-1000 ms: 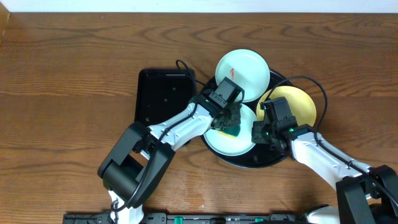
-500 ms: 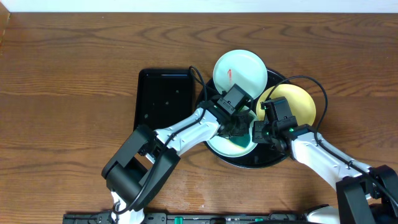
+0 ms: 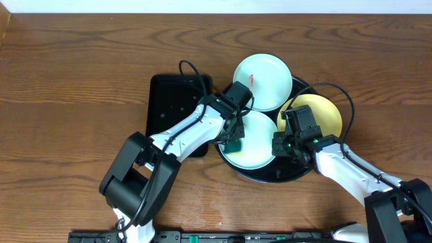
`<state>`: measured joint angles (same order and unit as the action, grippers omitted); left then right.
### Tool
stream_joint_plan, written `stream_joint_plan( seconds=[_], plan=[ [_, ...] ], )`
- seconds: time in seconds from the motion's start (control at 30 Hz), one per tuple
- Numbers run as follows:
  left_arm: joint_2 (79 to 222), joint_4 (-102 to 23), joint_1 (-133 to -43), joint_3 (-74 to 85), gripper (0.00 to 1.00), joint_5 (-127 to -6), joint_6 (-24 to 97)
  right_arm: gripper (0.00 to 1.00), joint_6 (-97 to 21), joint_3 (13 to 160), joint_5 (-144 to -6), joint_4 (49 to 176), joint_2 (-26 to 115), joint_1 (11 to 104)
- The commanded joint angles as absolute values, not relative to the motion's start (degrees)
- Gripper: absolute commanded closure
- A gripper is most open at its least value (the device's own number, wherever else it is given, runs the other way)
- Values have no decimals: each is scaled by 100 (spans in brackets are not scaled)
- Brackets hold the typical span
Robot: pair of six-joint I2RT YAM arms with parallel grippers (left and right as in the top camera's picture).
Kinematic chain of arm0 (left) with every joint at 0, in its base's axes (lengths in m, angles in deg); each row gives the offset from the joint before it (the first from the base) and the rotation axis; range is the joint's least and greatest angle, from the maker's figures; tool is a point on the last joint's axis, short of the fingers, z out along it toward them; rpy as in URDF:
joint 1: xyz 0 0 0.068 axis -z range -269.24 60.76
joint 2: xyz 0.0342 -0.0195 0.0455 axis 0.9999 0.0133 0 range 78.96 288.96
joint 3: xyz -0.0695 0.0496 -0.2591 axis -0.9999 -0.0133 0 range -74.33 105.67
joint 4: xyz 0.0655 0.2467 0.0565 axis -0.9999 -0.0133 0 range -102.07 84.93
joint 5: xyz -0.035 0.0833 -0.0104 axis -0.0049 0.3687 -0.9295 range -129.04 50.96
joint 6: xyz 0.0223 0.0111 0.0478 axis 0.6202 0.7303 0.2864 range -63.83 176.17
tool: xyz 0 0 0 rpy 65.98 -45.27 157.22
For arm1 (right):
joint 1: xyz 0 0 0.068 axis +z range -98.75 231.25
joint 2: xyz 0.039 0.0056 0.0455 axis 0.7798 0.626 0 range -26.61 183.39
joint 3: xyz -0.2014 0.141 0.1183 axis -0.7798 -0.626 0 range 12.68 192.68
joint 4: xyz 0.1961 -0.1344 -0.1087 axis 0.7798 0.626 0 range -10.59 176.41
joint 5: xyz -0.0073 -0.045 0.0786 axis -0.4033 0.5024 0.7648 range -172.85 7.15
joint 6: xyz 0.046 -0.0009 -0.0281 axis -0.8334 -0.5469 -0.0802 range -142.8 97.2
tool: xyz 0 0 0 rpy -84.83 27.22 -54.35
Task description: Clean dirty plates on tray and stack at the side
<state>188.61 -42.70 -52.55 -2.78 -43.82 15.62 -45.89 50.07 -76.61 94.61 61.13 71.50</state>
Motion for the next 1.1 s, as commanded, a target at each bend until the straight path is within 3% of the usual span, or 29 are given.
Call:
stream_joint_plan(
  seconds=[0.0, 0.27, 0.6, 0.93, 1.07],
  plan=[
    [19156, -4683, -5428, -514, 93, -2550, 1518, 99, -4506, 4937, -7919, 9568, 6242, 7235],
    [18627, -5433, -5401, -13, 93, -2769, 1472, 99, -4506, 4937, -7921, 9609, 6242, 7235],
    [16882, -5700, -5504, 6, 93, -2791, 1815, 99, -4504, 4937, -7921, 9609, 6242, 7233],
    [16638, -5549, -6927, -472, 92, -2841, 2648, 99, -4504, 4937, -7635, 9544, 6242, 7233],
    [16880, -4919, -7355, -927, 90, -3623, 3153, 99, -4497, 4939, -7637, 9544, 6240, 7233]
  ],
)
